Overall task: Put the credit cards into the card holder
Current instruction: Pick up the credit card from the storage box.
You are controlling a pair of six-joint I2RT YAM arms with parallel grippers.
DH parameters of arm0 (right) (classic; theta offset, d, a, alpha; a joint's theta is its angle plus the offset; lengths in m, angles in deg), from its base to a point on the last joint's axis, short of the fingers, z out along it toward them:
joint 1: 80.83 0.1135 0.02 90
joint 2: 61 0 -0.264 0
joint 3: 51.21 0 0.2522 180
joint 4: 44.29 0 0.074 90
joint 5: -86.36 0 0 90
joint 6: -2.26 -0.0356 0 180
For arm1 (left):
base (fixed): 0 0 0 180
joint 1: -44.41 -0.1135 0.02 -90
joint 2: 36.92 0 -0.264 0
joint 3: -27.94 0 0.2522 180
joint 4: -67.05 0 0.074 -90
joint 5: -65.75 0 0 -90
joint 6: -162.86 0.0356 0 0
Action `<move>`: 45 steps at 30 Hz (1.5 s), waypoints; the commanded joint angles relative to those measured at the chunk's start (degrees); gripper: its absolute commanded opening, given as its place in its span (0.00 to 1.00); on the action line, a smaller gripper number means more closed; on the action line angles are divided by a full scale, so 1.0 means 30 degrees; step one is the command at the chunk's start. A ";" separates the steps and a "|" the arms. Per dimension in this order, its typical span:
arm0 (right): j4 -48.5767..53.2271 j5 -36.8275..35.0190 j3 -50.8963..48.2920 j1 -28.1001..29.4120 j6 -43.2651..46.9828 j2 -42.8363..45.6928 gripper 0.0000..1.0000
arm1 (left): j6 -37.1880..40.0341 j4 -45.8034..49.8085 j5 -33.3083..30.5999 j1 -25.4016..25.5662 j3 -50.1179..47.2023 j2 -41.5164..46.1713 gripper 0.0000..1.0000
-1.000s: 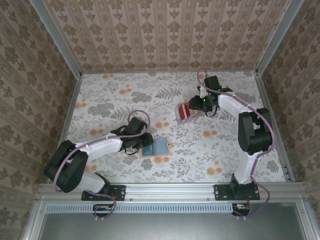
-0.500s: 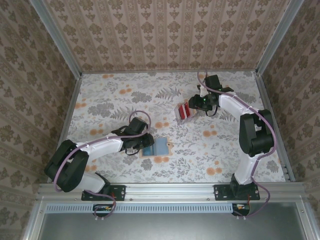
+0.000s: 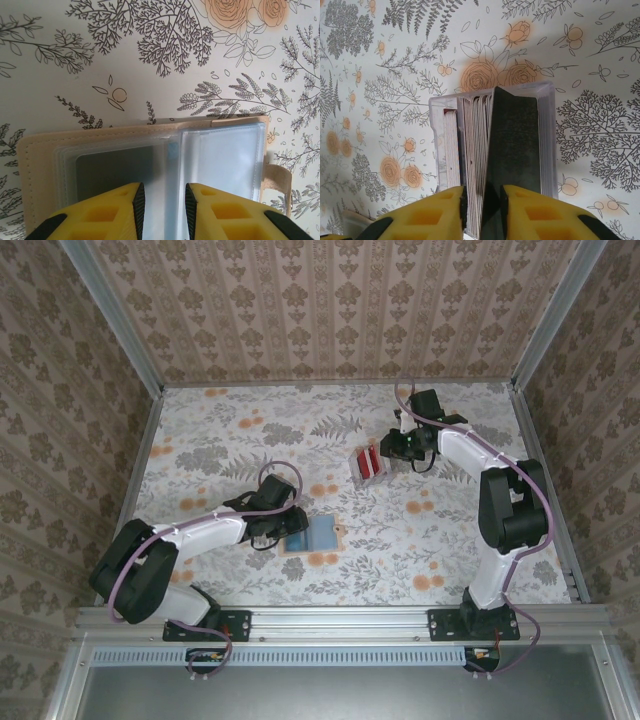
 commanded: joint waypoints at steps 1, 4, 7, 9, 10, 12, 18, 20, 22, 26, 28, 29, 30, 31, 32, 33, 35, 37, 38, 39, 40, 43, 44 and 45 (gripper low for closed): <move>0.0389 -0.0009 -0.0233 0.0052 0.0027 0.0631 0.22 | 0.0300 -0.0099 0.0140 0.0170 0.0313 0.0007 0.31; 0.0418 -0.0073 -0.0339 0.0012 0.0090 0.0724 0.17 | 0.0290 -0.0082 0.0133 0.0193 0.0295 0.0029 0.31; 0.0418 -0.0100 -0.0425 -0.0057 0.0119 0.0863 0.13 | 0.0271 -0.0096 0.0085 0.0225 0.0290 0.0044 0.31; 0.0446 -0.0147 -0.0475 -0.0101 0.0163 0.0988 0.11 | 0.0255 -0.0098 0.0084 0.0248 0.0270 0.0116 0.31; 0.0447 -0.0132 -0.0511 -0.0121 0.0175 0.1032 0.10 | 0.0234 -0.0097 0.0085 0.0283 0.0248 0.0103 0.31; 0.0503 -0.0173 -0.0555 -0.0160 0.0201 0.1212 0.09 | 0.0212 -0.0095 0.0099 0.0316 0.0270 0.0089 0.31; 0.0731 -0.0433 -0.0621 -0.0336 0.0428 0.1783 0.06 | 0.0168 -0.0067 0.0025 0.0361 0.0357 0.0059 0.31; 0.0799 -0.0507 -0.0672 -0.0420 0.0537 0.2016 0.05 | 0.0154 -0.0038 -0.0022 0.0405 0.0404 0.0044 0.31; 0.0857 -0.0545 -0.0732 -0.0498 0.0609 0.2246 0.05 | 0.0153 -0.0038 -0.0004 0.0404 0.0493 -0.0043 0.31; 0.0887 -0.0606 -0.1049 -0.0598 0.0667 0.2987 0.05 | 0.0179 -0.0038 0.0079 0.0492 0.0704 -0.0272 0.31; 0.0869 -0.0602 -0.1307 -0.0599 0.0689 0.3496 0.05 | 0.0183 -0.0067 0.0070 0.0547 0.0799 -0.0340 0.31; 0.0834 -0.0588 -0.1508 -0.0599 0.0698 0.3818 0.05 | 0.0226 -0.0096 0.0091 0.0572 0.0856 -0.0397 0.31; 0.0803 -0.0543 -0.1662 -0.0602 0.0698 0.4099 0.05 | 0.0220 -0.0144 0.0122 0.0573 0.0887 -0.0426 0.31; 0.0762 -0.0428 -0.1891 -0.0607 0.0670 0.4486 0.05 | 0.0240 -0.0235 0.0146 0.0608 0.0898 -0.0454 0.31; 0.0711 -0.0364 -0.2134 -0.0607 0.0632 0.4896 0.05 | 0.0269 -0.0346 0.0220 0.0604 0.0947 -0.0465 0.31; 0.0661 -0.0229 -0.2371 -0.0600 0.0576 0.5292 0.05 | 0.0273 -0.0460 0.0252 0.0627 0.0976 -0.0473 0.31; 0.0460 0.0275 -0.2975 -0.0604 0.0395 0.6179 0.05 | 0.0322 -0.0908 0.0401 0.0646 0.0975 -0.0527 0.31; 0.0170 0.1015 -0.3585 -0.0599 0.0127 0.7019 0.06 | 0.0235 -0.1396 0.0663 0.0690 0.0947 -0.0555 0.31; -0.0048 0.1676 -0.3909 -0.0614 -0.0072 0.7381 0.06 | 0.0135 -0.1717 0.0849 0.0680 0.0959 -0.0600 0.31; -0.0167 0.2419 -0.4100 -0.0607 -0.0214 0.7590 0.06 | 0.0044 -0.1962 0.0994 0.0680 0.0999 -0.0602 0.30; -0.0250 0.3338 -0.4262 -0.0599 -0.0353 0.7695 0.06 | -0.0047 -0.2200 0.1162 0.0696 0.1047 -0.0644 0.31; -0.1021 0.6184 -0.4931 -0.0599 -0.1041 0.7804 0.06 | -0.0184 -0.3078 0.1529 0.0747 0.1172 -0.0615 0.31; -0.1578 0.6854 -0.5364 -0.0605 -0.1460 0.7906 0.06 | -0.0194 -0.3261 0.1702 0.0750 0.1205 -0.0587 0.31; -0.2119 0.7332 -0.5731 -0.0577 -0.1806 0.8036 0.07 | -0.0184 -0.3436 0.1821 0.0750 0.1264 -0.0571 0.31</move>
